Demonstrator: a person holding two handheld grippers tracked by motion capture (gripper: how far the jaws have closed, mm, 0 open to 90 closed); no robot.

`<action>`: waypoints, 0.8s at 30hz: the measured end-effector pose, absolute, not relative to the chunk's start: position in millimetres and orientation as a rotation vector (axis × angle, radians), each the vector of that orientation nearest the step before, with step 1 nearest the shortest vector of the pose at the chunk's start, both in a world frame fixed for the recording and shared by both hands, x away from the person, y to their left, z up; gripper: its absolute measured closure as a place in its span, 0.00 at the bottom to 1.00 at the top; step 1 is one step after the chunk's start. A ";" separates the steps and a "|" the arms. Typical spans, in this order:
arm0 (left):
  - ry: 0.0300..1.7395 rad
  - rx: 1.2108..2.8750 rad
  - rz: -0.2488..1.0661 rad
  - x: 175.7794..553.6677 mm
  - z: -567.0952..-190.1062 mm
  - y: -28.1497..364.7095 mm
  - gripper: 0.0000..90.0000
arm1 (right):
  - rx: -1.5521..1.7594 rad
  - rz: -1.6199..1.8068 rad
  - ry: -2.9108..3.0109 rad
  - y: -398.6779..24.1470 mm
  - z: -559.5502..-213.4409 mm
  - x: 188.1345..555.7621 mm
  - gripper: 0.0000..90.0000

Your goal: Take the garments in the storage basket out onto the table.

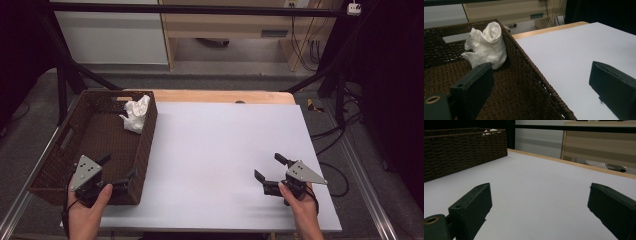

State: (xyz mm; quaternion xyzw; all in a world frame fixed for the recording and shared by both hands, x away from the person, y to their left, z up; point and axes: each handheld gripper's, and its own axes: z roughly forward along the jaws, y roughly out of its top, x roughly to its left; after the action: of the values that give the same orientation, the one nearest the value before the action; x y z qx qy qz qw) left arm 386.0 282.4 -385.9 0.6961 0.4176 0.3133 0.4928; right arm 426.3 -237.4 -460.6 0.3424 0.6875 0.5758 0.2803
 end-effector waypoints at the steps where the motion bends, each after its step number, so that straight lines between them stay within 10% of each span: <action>1: 1.015 1.691 0.760 386.0 -385.6 282.6 0.06 | 0.919 1.542 1.845 -237.2 -460.7 426.2 0.06; 24: 0.973 1.759 0.717 425.8 -300.6 281.0 0.08 | 0.960 1.527 1.854 -240.4 -461.4 422.2 0.05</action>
State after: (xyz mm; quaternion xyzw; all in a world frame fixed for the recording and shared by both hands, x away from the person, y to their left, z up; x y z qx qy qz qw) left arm 425.8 281.0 -300.6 0.7218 0.3993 0.2944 0.4826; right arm 422.2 -240.4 -461.4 0.3569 0.6893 0.5677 0.2741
